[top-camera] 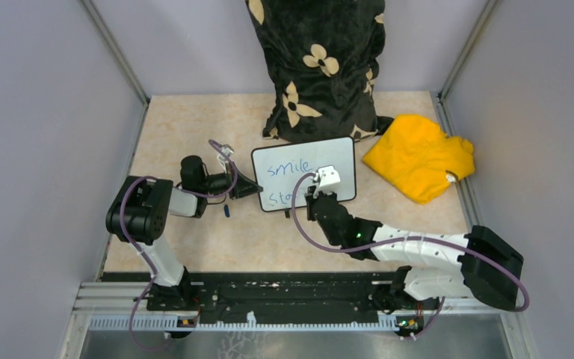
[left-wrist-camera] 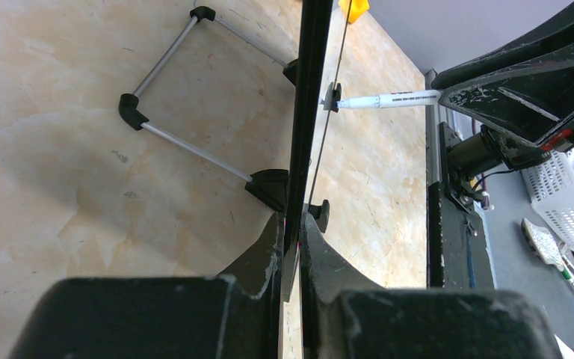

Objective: Write a sentence on the whiteboard

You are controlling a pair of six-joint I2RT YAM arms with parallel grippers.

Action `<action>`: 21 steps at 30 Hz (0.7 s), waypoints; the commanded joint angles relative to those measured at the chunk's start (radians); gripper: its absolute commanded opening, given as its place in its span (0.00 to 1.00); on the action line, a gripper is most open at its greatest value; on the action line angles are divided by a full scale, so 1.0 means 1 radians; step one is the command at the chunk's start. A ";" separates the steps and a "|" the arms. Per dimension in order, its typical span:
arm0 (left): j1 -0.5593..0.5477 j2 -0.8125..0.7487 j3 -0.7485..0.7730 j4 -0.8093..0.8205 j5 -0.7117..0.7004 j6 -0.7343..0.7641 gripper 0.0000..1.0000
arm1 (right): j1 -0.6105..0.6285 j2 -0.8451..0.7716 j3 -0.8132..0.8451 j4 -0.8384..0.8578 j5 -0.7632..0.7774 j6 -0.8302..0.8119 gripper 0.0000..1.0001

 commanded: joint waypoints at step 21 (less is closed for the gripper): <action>-0.011 0.025 0.009 -0.046 0.001 0.006 0.00 | -0.010 0.030 -0.029 0.000 -0.054 0.076 0.00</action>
